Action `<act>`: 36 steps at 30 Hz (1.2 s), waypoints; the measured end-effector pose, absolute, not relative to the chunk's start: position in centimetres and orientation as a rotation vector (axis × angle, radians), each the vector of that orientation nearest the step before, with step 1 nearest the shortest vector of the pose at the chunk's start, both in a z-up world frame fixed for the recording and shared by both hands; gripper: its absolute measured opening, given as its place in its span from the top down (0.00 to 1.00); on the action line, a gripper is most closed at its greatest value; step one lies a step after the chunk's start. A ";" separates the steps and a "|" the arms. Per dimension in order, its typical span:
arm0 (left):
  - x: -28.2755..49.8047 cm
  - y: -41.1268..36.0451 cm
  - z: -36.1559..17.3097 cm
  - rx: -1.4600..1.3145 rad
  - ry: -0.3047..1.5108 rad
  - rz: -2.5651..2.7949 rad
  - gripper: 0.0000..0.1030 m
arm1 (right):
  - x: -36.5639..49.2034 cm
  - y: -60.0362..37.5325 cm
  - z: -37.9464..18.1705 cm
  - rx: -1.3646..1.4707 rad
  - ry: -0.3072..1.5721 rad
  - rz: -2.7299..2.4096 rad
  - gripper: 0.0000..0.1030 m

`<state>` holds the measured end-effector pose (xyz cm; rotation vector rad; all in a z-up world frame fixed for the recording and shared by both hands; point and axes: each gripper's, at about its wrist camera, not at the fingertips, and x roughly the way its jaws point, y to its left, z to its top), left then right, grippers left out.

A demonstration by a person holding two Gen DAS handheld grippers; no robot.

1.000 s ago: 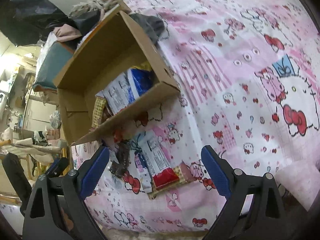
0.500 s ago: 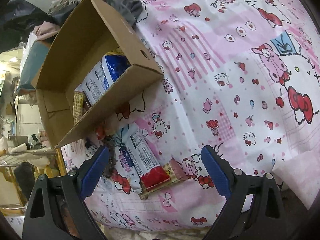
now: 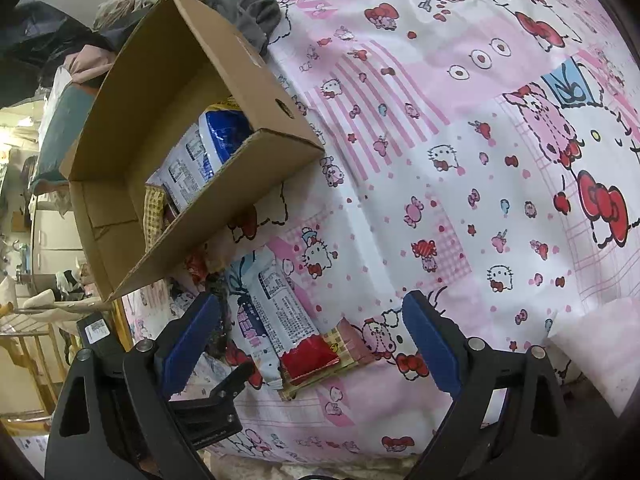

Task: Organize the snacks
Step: 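Grasp the dark bagged pastry with the left tool while the right tool grasps a red-and-white bar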

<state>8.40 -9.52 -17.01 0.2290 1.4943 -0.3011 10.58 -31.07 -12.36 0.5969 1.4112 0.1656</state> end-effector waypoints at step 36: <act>3.1 -0.5 -4.0 -0.219 1.196 -0.217 0.52 | 11.1 -25.1 -13.1 0.330 1.494 0.266 0.45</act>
